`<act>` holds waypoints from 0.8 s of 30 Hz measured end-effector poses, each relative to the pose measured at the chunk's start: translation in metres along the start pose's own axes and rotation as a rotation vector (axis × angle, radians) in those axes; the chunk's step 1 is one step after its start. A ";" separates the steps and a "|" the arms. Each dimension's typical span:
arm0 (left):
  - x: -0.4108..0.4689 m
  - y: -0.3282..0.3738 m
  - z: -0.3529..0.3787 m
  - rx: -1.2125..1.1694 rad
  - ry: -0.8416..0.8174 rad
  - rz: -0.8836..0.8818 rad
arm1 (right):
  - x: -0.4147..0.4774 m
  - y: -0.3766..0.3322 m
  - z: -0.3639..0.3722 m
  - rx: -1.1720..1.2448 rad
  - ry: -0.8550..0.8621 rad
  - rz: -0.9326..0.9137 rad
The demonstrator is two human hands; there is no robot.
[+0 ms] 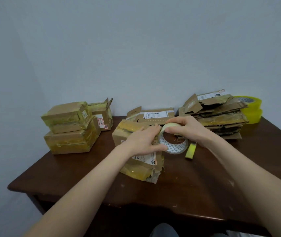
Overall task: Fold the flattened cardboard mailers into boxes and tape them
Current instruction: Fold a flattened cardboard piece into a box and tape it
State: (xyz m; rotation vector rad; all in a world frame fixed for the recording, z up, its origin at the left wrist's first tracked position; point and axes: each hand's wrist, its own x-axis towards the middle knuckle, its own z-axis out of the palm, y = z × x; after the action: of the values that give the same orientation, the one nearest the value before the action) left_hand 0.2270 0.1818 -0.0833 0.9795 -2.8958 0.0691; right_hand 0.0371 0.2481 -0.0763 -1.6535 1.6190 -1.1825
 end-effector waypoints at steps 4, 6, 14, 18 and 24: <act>-0.001 0.003 0.011 0.092 0.114 0.013 | -0.008 0.013 -0.001 0.053 0.000 0.081; -0.005 0.002 0.013 0.091 0.147 -0.004 | -0.014 0.020 0.001 0.156 -0.010 0.123; -0.004 0.005 0.017 0.157 0.217 0.004 | -0.013 0.017 0.005 0.139 0.033 0.135; -0.004 0.007 0.018 0.173 0.228 0.020 | -0.013 0.014 0.004 0.082 0.024 0.137; -0.006 0.003 0.019 0.160 0.231 0.030 | -0.018 0.014 -0.002 -0.071 -0.010 0.145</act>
State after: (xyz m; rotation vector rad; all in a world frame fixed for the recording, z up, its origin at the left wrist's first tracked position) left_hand 0.2280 0.1866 -0.1032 0.8837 -2.7248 0.3943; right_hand 0.0302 0.2645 -0.0906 -1.5523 1.7613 -1.0541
